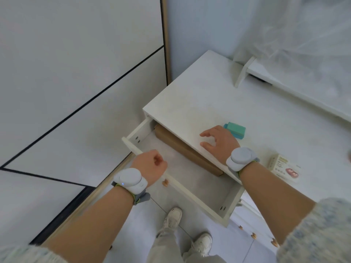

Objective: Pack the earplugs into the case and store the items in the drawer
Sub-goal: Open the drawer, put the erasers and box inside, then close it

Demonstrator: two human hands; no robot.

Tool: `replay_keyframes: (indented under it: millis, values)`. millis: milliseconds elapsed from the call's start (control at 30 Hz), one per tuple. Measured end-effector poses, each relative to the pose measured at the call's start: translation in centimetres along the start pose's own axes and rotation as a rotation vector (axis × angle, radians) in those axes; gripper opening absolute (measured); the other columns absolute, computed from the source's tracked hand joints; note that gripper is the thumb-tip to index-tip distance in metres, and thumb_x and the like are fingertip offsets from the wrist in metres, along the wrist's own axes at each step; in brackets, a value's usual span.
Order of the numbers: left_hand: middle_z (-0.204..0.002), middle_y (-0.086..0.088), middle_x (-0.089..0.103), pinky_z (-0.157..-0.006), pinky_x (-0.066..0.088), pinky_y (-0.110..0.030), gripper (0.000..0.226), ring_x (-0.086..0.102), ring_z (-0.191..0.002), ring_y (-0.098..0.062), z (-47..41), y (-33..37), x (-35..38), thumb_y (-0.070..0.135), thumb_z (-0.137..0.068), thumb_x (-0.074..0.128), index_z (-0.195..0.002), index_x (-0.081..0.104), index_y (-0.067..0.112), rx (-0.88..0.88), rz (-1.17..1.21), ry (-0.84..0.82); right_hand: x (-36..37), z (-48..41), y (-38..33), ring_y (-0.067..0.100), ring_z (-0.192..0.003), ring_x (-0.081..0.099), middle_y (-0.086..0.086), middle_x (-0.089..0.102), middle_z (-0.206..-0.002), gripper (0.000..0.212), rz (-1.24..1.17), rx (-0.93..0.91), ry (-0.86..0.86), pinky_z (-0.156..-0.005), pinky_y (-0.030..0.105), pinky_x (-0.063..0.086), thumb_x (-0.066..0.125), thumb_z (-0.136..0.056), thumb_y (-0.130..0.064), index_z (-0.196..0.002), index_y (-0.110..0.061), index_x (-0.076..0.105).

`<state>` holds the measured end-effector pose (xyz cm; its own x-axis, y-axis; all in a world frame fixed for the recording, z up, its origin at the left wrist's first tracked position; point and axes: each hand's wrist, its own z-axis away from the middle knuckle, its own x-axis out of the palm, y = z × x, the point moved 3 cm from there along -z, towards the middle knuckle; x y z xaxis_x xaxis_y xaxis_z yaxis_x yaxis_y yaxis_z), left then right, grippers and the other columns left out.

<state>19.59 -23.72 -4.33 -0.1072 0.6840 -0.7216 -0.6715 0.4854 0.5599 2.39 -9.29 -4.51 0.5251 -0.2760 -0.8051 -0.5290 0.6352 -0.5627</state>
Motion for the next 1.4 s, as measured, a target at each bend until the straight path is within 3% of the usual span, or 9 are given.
replay_keyframes:
  millis: [133,300,400,533,700,833,967,1200,1400]
  values:
    - [-0.094,0.000,0.058,-0.078,0.041,-0.028,0.015,0.057,-0.088,-0.022,-2.5,6.3,-0.3,0.025,-0.084,0.055,-0.095,0.054,0.016,0.156,0.020,0.014,-2.7,1.1,0.7,0.017,-0.097,0.048,0.005,0.056,-0.114,0.026,-0.046,0.020,0.091,-0.085,0.023,0.035,0.059,-0.083,-0.027,-0.109,-0.022,0.059]
    - [-0.134,-0.007,0.042,-0.100,0.036,-0.037,0.047,0.043,-0.120,-0.030,-6.1,13.8,3.5,0.030,-0.081,0.058,-0.125,0.043,0.019,0.381,-0.139,-0.043,-5.7,3.4,3.9,0.027,-0.106,0.049,0.006,0.057,-0.116,0.032,0.002,0.094,0.194,-0.091,0.029,0.036,0.064,-0.079,-0.029,-0.110,-0.020,0.058]
    - [-0.143,-0.007,0.034,-0.106,0.030,-0.037,0.061,0.032,-0.128,-0.032,-7.3,16.6,5.7,0.028,-0.079,0.060,-0.133,0.034,0.020,0.497,-0.253,-0.109,-6.9,5.3,5.7,0.026,-0.114,0.046,0.003,0.053,-0.123,0.044,0.077,0.170,0.210,-0.095,0.036,0.036,0.066,-0.075,-0.038,-0.116,-0.024,0.054]
    - [-0.149,-0.006,0.025,-0.110,0.029,-0.041,0.069,0.020,-0.135,-0.032,-8.7,18.8,8.6,0.024,-0.080,0.058,-0.139,0.022,0.020,0.534,-0.421,-0.250,-7.8,8.2,8.8,0.022,-0.128,0.030,-0.006,0.039,-0.137,0.069,0.138,0.331,0.135,-0.106,0.039,0.026,0.068,-0.067,-0.051,-0.128,-0.035,0.038]
    - [-0.144,-0.008,0.031,-0.104,0.036,-0.040,0.063,0.028,-0.130,-0.033,-10.0,19.9,10.3,0.022,-0.081,0.056,-0.137,0.027,0.019,0.523,-0.568,-0.303,-7.8,10.8,12.0,0.023,-0.132,0.024,-0.007,0.029,-0.143,0.084,0.127,0.464,0.050,-0.107,0.042,0.026,0.071,-0.064,-0.047,-0.134,-0.038,0.026]
    - [-0.132,-0.011,0.041,-0.097,0.039,-0.039,0.040,0.038,-0.118,-0.033,-10.8,19.7,10.3,0.018,-0.083,0.053,-0.122,0.046,0.017,0.527,-0.607,-0.272,-7.3,11.3,12.7,0.025,-0.129,0.029,-0.004,0.033,-0.141,0.071,0.139,0.482,-0.006,-0.103,0.041,0.032,0.064,-0.074,-0.031,-0.134,-0.035,0.026]
    - [-0.124,-0.012,0.048,-0.094,0.040,-0.038,0.031,0.047,-0.111,-0.033,-11.3,19.8,10.3,0.019,-0.084,0.052,-0.115,0.053,0.019,0.545,-0.609,-0.303,-7.4,10.8,12.5,0.026,-0.124,0.035,0.000,0.040,-0.137,0.063,0.112,0.472,0.007,-0.099,0.039,0.039,0.057,-0.079,-0.022,-0.135,-0.031,0.028]
    - [-0.122,-0.014,0.052,-0.093,0.040,-0.036,0.035,0.051,-0.110,-0.033,-10.4,18.3,7.0,0.018,-0.083,0.056,-0.118,0.053,0.016,0.556,-0.540,-0.301,-6.4,7.3,7.6,0.026,-0.120,0.038,0.005,0.044,-0.132,0.063,-0.022,0.325,0.023,-0.098,0.034,0.036,0.060,-0.079,-0.024,-0.134,-0.024,0.029]
    - [-0.121,-0.011,0.055,-0.095,0.039,-0.035,0.042,0.052,-0.111,-0.029,-8.3,12.6,0.2,0.021,-0.079,0.064,-0.119,0.053,0.019,0.483,-0.486,-0.260,-1.9,4.2,-0.2,0.026,-0.118,0.040,0.006,0.044,-0.133,0.064,-0.059,0.116,-0.092,-0.094,0.033,0.037,0.061,-0.078,-0.026,-0.134,-0.022,0.030]
